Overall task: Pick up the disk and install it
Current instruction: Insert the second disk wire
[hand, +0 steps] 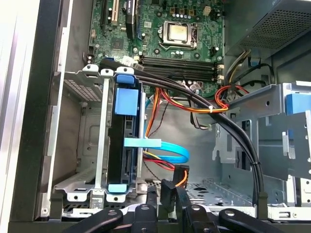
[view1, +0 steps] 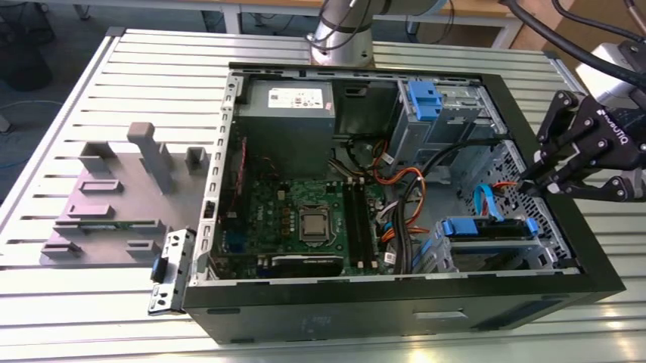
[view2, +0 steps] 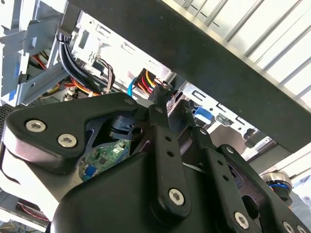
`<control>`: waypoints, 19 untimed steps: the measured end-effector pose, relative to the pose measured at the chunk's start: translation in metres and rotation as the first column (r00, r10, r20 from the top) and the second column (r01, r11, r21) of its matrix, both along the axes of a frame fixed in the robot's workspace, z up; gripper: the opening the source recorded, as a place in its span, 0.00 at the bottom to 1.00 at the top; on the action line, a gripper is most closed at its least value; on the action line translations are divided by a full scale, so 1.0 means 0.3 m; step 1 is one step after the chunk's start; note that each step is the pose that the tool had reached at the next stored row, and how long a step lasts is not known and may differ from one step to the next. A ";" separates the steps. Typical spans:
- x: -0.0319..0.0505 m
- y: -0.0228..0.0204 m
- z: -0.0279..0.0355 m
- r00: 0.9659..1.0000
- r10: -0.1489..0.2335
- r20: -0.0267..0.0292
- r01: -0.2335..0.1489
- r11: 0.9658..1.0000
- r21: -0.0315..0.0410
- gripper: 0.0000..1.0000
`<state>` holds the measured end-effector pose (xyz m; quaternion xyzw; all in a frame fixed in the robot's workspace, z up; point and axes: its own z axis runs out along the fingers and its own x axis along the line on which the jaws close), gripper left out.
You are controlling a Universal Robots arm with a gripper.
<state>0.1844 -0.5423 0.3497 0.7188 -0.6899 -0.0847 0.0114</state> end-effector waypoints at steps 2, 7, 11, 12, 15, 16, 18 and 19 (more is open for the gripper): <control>0.000 0.000 -0.002 1.000 0.000 0.000 0.000 1.000 -0.002 0.30; 0.000 0.000 -0.002 1.000 0.000 0.000 0.000 1.000 -0.002 0.30; 0.000 0.000 -0.002 1.000 0.000 0.000 0.000 1.000 -0.002 0.16; 0.000 0.000 -0.002 1.000 0.000 0.000 0.000 1.000 -0.002 0.16; 0.000 0.000 -0.002 1.000 0.000 0.000 0.000 1.000 -0.002 0.15; 0.000 0.000 -0.002 1.000 0.000 0.000 0.000 1.000 -0.002 0.15; 0.000 0.000 -0.002 1.000 0.000 0.000 0.000 1.000 -0.003 0.15; 0.000 0.000 -0.002 1.000 0.000 0.000 0.000 1.000 -0.003 0.15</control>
